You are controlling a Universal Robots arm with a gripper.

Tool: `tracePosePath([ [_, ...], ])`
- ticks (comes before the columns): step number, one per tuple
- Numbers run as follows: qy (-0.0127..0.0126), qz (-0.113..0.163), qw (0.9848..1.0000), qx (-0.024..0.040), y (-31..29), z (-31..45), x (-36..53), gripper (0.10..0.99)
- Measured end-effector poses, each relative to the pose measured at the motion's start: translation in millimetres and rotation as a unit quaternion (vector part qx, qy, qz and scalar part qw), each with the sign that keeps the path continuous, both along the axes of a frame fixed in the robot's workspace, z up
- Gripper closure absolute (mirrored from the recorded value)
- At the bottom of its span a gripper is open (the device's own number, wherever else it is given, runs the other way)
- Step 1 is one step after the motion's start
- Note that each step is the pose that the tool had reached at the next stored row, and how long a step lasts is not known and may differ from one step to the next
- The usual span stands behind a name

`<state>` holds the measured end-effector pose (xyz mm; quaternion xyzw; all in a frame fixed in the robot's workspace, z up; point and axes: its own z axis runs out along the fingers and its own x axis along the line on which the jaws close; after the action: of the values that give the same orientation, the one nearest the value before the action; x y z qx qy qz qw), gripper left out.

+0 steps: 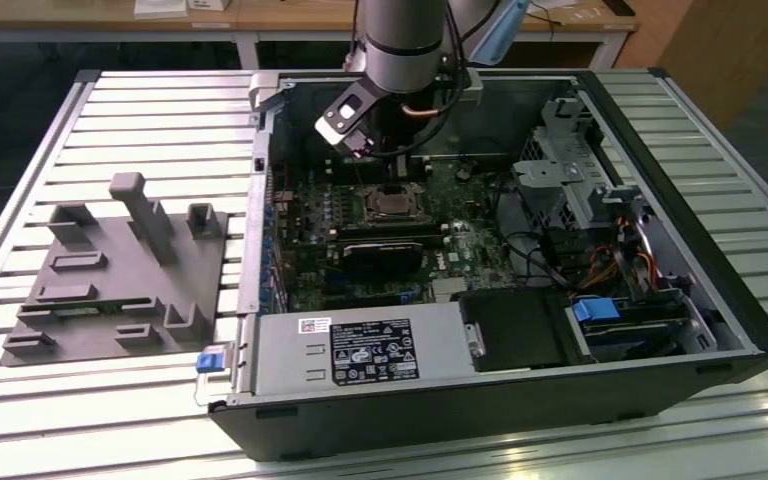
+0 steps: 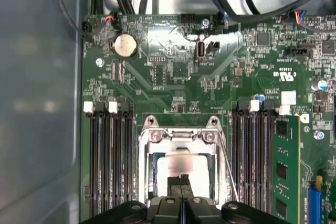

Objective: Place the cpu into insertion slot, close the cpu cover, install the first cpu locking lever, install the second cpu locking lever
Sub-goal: 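Close the cpu cover, then install the first cpu locking lever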

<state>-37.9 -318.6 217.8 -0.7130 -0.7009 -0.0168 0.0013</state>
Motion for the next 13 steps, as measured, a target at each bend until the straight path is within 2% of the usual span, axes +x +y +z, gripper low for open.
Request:
tracePosePath([
  [9,0.0003,0.0,1.0,-0.0002,0.1,0.2,4.0,0.98],
  [13,0.0003,0.0,1.0,-0.0002,0.1,3.4,4.0,0.98],
])
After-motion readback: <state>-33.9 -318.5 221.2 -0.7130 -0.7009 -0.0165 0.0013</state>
